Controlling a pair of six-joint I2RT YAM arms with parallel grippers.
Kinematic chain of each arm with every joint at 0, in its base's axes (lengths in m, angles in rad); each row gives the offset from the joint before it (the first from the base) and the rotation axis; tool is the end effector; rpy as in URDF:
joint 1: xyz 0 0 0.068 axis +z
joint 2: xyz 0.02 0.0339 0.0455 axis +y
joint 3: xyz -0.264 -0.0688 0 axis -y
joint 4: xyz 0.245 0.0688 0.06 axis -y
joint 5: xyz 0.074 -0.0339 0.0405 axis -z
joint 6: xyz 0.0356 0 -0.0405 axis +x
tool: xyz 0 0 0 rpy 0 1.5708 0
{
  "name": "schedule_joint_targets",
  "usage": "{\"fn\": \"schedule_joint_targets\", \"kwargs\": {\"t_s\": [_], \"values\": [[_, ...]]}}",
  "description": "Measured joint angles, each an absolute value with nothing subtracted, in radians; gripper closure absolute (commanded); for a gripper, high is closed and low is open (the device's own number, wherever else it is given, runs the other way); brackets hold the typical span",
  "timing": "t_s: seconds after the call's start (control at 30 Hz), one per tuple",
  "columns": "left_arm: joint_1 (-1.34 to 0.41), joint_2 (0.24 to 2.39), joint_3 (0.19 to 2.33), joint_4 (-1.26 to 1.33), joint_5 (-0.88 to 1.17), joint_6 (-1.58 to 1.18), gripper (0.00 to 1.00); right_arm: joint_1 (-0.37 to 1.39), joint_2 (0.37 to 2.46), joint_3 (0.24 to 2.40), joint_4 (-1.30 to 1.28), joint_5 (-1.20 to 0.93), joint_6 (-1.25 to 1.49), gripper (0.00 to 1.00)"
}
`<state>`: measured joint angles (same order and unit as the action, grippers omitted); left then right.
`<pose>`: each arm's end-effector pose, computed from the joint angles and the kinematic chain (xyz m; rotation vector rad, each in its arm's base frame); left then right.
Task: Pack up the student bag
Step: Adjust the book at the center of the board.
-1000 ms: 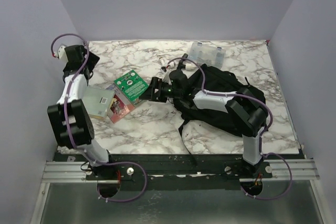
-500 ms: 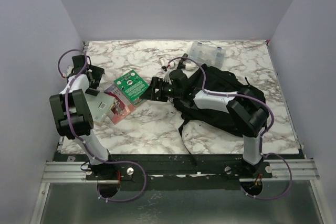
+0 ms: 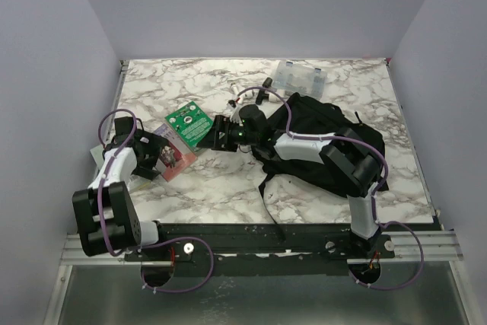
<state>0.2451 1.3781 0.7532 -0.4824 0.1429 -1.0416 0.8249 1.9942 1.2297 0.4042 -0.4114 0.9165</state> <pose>0.2458 0.0562 0.1802 -1.6048 2.2175 -0.4310 0.2926 0.3377 0.1903 -0.2179 2.2266 1.4693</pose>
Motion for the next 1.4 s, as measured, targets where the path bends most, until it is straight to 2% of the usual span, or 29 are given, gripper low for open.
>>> {"fn": "schedule_joint_targets", "kwargs": {"t_s": [0.1, 0.3, 0.53, 0.63, 0.93, 1.07, 1.4], "values": [[0.233, 1.282, 0.729, -0.519, 0.115, -0.96, 0.02, 0.852, 2.04, 1.271, 0.4, -0.411, 0.915, 0.18], [0.267, 1.104, 0.746, -0.538, -0.126, -0.844, 0.02, 0.918, 2.132, 1.377, 0.38, -0.41, 0.89, 0.17], [0.537, 1.085, 0.745, -0.561, -0.207, -0.822, 0.02, 0.971, 2.278, 1.574, 0.366, -0.41, 0.857, 0.2], [0.598, 1.078, 0.722, -0.562, -0.247, -0.821, 0.02, 0.978, 2.349, 1.651, 0.373, -0.413, 0.857, 0.21], [0.635, 1.093, 0.633, -0.506, -0.254, -0.796, 0.01, 0.987, 2.552, 1.877, 0.381, -0.439, 0.866, 0.26], [0.659, 1.105, 0.631, -0.48, -0.254, -0.767, 0.02, 0.997, 2.589, 1.937, 0.379, -0.438, 0.867, 0.34], [0.731, 1.205, 0.595, -0.4, -0.096, -0.739, 0.02, 1.018, 2.65, 2.047, 0.324, -0.417, 0.856, 0.34]]}}
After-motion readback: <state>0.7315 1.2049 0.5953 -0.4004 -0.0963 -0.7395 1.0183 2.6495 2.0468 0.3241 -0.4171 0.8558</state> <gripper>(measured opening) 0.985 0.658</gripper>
